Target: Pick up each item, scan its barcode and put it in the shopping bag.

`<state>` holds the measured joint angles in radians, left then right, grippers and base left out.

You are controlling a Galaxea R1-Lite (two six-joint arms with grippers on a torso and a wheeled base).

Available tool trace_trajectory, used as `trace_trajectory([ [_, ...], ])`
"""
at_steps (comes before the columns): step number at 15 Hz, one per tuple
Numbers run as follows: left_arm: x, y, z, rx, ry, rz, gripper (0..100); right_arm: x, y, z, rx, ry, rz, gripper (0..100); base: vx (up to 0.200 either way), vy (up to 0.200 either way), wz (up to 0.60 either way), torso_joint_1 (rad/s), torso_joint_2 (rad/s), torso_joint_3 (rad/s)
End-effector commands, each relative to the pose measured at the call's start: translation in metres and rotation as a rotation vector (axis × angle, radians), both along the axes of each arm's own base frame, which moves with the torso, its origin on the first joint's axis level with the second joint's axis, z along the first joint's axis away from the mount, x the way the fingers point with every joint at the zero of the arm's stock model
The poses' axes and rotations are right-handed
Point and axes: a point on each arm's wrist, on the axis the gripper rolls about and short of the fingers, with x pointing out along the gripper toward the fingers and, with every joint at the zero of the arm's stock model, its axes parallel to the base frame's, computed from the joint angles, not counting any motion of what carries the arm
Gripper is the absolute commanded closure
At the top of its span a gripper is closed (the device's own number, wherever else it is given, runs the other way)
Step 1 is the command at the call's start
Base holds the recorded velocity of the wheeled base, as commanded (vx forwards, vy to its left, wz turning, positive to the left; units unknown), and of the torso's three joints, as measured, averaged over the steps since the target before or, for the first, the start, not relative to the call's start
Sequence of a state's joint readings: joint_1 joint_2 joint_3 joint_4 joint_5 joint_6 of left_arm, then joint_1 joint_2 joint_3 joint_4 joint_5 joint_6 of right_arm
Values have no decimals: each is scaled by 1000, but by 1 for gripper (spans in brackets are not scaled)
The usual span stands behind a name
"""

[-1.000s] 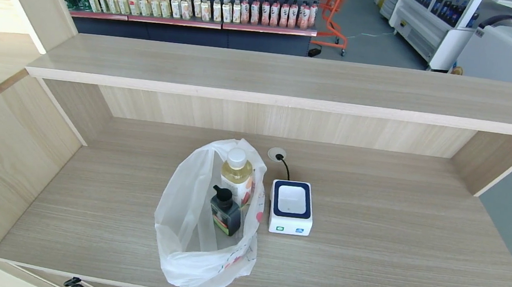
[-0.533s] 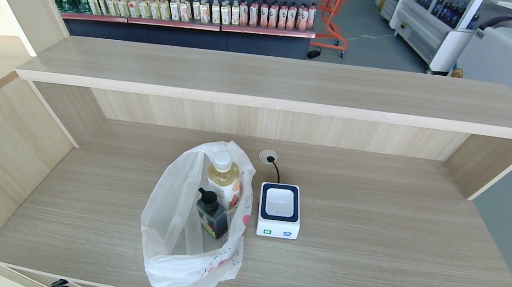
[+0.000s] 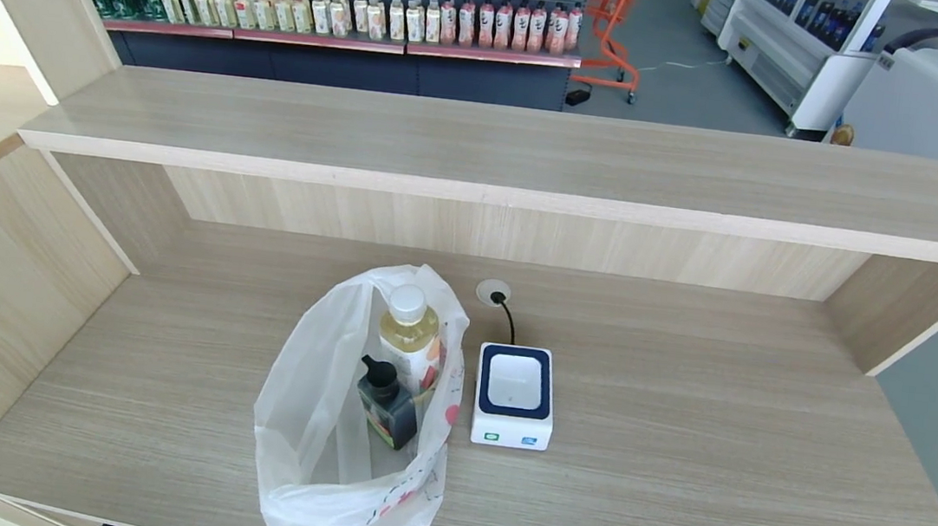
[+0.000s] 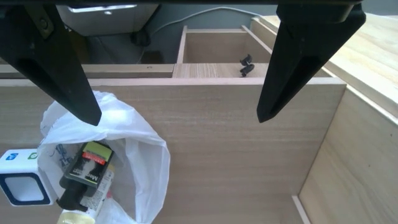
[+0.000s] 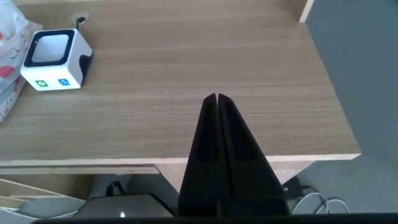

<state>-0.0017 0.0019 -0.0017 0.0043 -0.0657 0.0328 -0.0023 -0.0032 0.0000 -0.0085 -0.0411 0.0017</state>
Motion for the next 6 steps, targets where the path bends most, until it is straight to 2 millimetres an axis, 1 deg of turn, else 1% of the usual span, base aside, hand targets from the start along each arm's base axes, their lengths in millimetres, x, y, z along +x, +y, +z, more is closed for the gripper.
trace_trajectory([
  [1,0,0,0,-1,0,0,0,0,0,0,1,2,-1,100,0,0,0,0,0,0],
  [6,0,0,0,1,0,0,0,0,0,0,6,2,-1,100,0,0,0,0,0,0],
])
